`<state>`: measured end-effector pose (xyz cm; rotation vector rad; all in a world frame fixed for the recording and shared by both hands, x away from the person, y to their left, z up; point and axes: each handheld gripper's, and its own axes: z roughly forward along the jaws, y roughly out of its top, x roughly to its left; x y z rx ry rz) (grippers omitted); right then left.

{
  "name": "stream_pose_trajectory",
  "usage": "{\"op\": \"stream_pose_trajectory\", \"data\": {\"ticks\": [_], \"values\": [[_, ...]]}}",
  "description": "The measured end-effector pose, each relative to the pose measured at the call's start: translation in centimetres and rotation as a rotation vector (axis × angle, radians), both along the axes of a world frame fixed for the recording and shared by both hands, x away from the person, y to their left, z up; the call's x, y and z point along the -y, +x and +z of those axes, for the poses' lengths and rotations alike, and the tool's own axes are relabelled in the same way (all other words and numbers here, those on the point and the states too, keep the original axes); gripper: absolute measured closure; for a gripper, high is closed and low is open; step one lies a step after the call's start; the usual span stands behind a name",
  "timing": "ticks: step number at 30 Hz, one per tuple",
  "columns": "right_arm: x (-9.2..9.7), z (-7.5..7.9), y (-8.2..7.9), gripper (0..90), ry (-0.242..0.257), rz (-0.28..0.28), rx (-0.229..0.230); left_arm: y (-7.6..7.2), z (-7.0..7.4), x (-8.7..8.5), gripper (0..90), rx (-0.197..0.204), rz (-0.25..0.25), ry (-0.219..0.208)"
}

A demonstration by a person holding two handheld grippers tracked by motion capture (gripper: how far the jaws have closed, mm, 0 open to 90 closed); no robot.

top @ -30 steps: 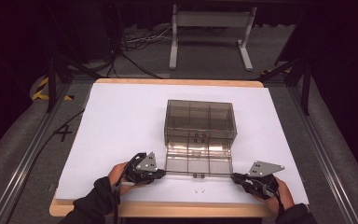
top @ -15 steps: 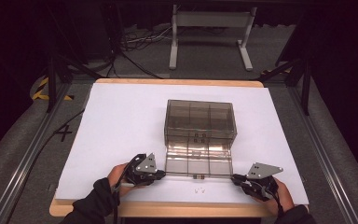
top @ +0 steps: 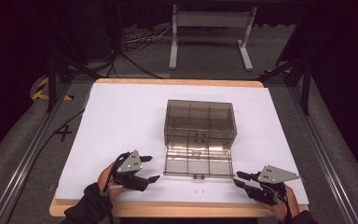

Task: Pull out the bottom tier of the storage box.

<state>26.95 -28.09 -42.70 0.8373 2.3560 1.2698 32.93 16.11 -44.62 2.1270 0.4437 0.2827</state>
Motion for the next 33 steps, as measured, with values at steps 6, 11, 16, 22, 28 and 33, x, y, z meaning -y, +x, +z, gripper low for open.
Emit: {"op": "stream_pose_trajectory", "data": {"ticks": [6,11,16,22,28,33], "values": [[-2.6,-0.2,-0.1,66.4,0.013,0.091,-0.002,-1.2,-0.6,-1.2,17.8,0.009,0.037,-0.016],[-5.6,-1.2,0.2,65.5,-0.023,0.143,-0.037,-1.4,-1.1,-1.8,16.1,0.022,0.079,-0.030],[-7.7,-2.1,0.8,64.1,-0.035,0.171,-0.075,-0.9,-1.1,-2.4,15.5,-0.004,0.109,-0.099],[-9.1,-2.8,1.0,63.8,-0.073,0.171,-0.100,-1.2,-1.1,-2.1,15.2,0.032,0.086,-0.061],[-9.1,-2.8,1.0,76.6,-0.071,0.120,-0.094,-1.2,-1.1,-2.0,15.2,0.029,0.079,-0.052],[-8.8,-2.7,1.4,84.8,-0.056,0.091,-0.131,-1.2,-1.1,-2.0,15.3,0.027,0.075,-0.056]]}}
